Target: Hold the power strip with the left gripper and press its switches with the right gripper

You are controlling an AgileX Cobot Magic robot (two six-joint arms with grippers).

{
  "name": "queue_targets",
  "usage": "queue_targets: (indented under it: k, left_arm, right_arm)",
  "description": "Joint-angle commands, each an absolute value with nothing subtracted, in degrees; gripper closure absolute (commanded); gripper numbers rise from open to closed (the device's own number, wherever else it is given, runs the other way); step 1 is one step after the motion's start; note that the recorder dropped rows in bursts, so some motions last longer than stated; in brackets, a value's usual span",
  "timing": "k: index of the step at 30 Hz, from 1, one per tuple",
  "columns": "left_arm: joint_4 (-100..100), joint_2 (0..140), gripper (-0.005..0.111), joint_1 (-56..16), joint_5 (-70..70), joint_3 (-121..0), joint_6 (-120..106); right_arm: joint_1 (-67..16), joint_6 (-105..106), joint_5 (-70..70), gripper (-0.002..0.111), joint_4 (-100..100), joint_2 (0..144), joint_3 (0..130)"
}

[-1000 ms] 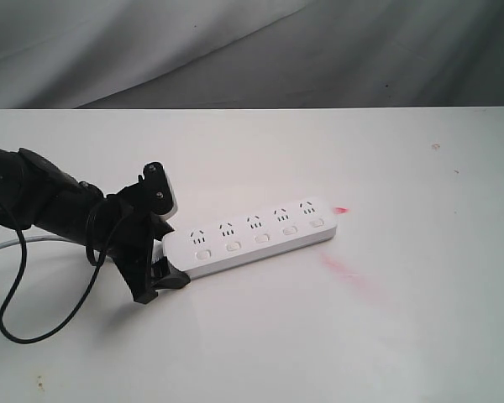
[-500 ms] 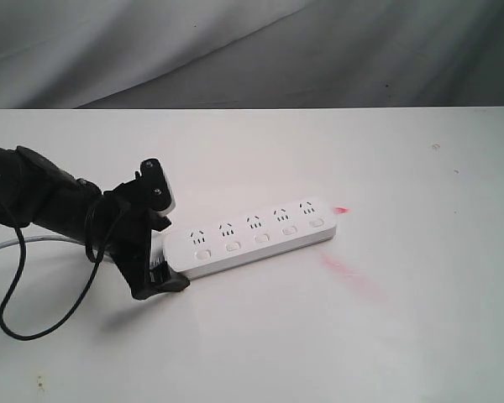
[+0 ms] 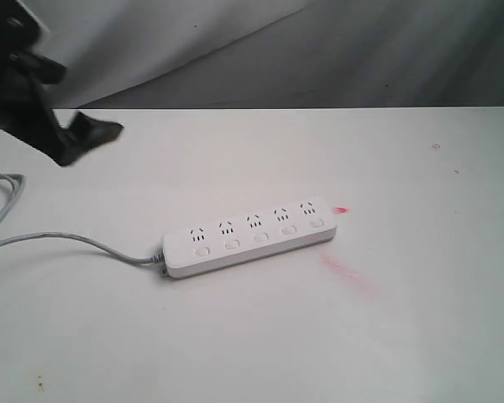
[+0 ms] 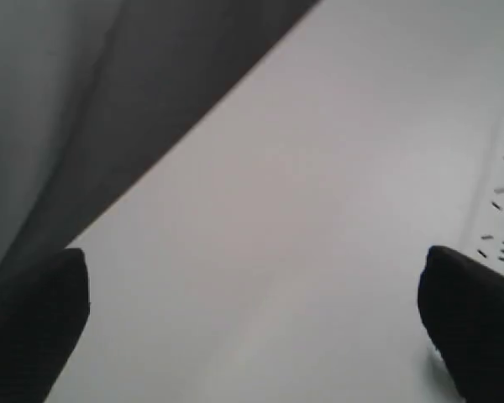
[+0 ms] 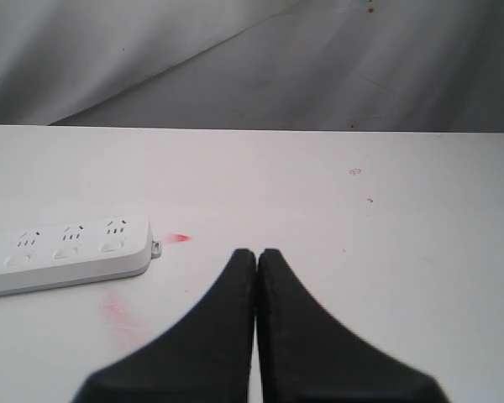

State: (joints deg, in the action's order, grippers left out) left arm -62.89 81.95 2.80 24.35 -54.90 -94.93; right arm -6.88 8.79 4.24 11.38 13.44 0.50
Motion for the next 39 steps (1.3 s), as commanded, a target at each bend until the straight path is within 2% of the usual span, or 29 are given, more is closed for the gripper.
queue_targets:
  k: [1, 3, 8, 13, 24, 26, 27, 31, 34, 35, 39]
  left_arm:
    - [-63.3, 70.2, 0.002, 13.9, 37.7, -54.7, -81.3]
    - [-63.3, 65.4, 0.002, 17.8, 49.1, -54.7, -80.0]
    - [-63.9, 59.8, 0.002, 18.4, 62.8, -54.7, -78.1]
    - [-64.2, 58.8, 0.002, 18.4, 62.9, -54.7, -67.6]
    - [-66.8, 58.8, 0.004, 18.4, 56.8, -54.7, -67.5]
    - [-67.6, 58.8, 0.012, 18.4, 55.2, -54.7, -67.5]
    - [-68.3, 58.8, 0.021, 18.4, 55.1, -54.7, -67.5]
    - [-72.5, 58.8, 0.069, 18.4, 55.5, -54.7, -67.5]
    - [-75.9, 58.8, 0.101, 18.4, 55.8, -54.7, -67.5]
    - [-76.9, 58.8, 0.106, 18.4, 55.9, -54.7, -67.6]
    - [-78.2, 58.8, 0.106, 18.4, 58.9, -54.7, -67.8]
  right_arm:
    - [-6.6, 8.6, 4.1, 0.108, 11.5, 13.3, 0.4]
    - [-6.6, 8.6, 4.1, 0.108, 11.5, 13.3, 0.4]
    - [-6.6, 8.6, 4.1, 0.108, 11.5, 13.3, 0.4]
    - [-6.6, 8.6, 4.1, 0.108, 11.5, 13.3, 0.4]
    - [-6.6, 8.6, 4.1, 0.108, 11.5, 13.3, 0.4]
    - [-6.6, 8.6, 4.1, 0.108, 11.5, 13.3, 0.4]
    - [-6.6, 8.6, 4.1, 0.108, 11.5, 13.3, 0.4]
    - [-6.6, 8.6, 4.1, 0.108, 11.5, 13.3, 0.4]
    - [-6.6, 8.6, 4.1, 0.108, 11.5, 13.3, 0.4]
    - [-6.6, 8.6, 4.1, 0.108, 11.5, 13.3, 0.4]
    - [-6.6, 8.6, 4.1, 0.108, 11.5, 13.3, 0.4]
